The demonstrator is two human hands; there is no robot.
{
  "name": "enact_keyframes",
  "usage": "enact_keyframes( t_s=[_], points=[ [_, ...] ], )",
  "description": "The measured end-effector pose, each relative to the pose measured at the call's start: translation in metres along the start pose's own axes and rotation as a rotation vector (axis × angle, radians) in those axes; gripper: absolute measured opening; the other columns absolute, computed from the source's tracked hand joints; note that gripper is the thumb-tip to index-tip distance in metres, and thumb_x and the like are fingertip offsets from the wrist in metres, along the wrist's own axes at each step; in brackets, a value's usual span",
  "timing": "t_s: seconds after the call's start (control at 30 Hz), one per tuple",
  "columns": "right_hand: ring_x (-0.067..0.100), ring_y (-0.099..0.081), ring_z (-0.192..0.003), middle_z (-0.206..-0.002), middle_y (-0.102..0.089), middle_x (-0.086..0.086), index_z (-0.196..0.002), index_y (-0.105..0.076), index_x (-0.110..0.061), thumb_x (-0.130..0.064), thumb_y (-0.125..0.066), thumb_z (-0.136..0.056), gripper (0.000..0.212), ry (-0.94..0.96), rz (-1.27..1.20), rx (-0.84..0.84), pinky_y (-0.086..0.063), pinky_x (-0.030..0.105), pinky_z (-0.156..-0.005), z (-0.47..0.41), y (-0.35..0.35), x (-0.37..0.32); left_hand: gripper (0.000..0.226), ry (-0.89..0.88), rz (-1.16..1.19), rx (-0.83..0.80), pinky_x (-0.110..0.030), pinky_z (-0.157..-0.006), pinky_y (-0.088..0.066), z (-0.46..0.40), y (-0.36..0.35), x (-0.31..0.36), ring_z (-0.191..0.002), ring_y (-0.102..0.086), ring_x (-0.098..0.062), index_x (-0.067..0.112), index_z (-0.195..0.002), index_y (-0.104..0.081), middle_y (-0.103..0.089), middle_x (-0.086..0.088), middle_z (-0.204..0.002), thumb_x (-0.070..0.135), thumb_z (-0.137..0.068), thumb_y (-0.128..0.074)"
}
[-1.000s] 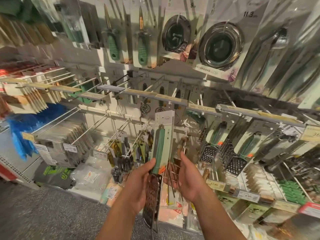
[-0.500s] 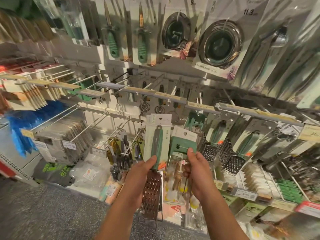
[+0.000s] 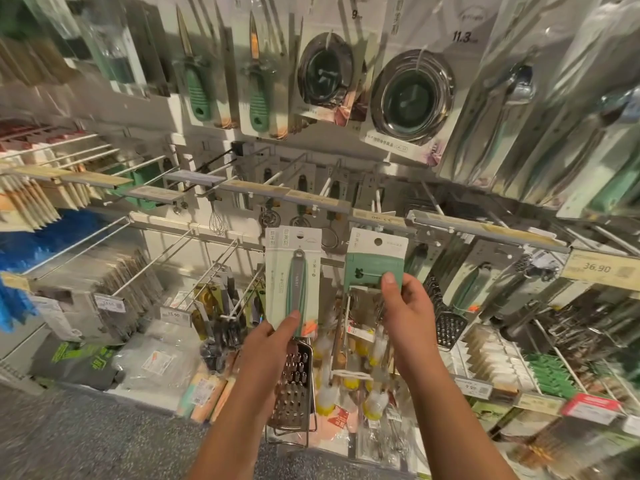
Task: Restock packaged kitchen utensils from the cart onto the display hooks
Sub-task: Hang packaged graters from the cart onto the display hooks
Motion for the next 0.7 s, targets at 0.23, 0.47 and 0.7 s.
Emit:
enact_keyframes(
  t_s=[0.23, 0.47, 0.7],
  points=[
    [0.017, -0.052, -0.073, -0.083, -0.062, 0.006, -0.099, -0.066, -0.020, -0.044, -0.058, -0.103, 0.026, -0.014, 0.063, 0.049, -0.045, 0.036, -0.069, -0.021, -0.005, 0.001, 0.042, 0.008, 0.005, 0.002, -0.034, -0.087, -0.040, -0.011, 0.001, 0.003, -0.094, -0.058, -0.007, 0.019, -0.123, -0.064, -0.067, 0.008, -0.109, 0.048, -0.093, -0.071],
    [0.015, -0.054, -0.079, -0.087, -0.060, -0.004, -0.130, -0.060, -0.013, -0.045, -0.058, -0.103, 0.043, -0.066, 0.127, 0.111, -0.043, 0.033, -0.074, -0.052, -0.016, 0.004, 0.025, 0.000, -0.046, 0.046, -0.027, -0.068, -0.038, -0.005, 0.008, 0.015, -0.097, -0.065, -0.016, 0.027, -0.113, -0.068, -0.074, 0.004, -0.108, 0.043, -0.095, -0.068],
    [0.029, -0.045, -0.143, -0.160, -0.042, 0.008, -0.159, -0.033, -0.012, -0.044, -0.057, -0.104, 0.069, -0.156, 0.121, 0.041, -0.039, 0.045, -0.116, -0.052, -0.023, 0.023, 0.042, 0.040, -0.044, 0.081, -0.036, -0.077, -0.041, -0.008, 0.017, 0.005, -0.106, -0.067, -0.027, 0.023, -0.119, -0.068, -0.076, -0.004, -0.108, 0.054, -0.091, -0.070]
  ],
)
Point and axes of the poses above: each hand's wrist, its own z-axis away from the middle knuckle, its own y-axis out of the back of the hand, x = y × z, the point moved 9 cm from there along -z, towards the middle knuckle
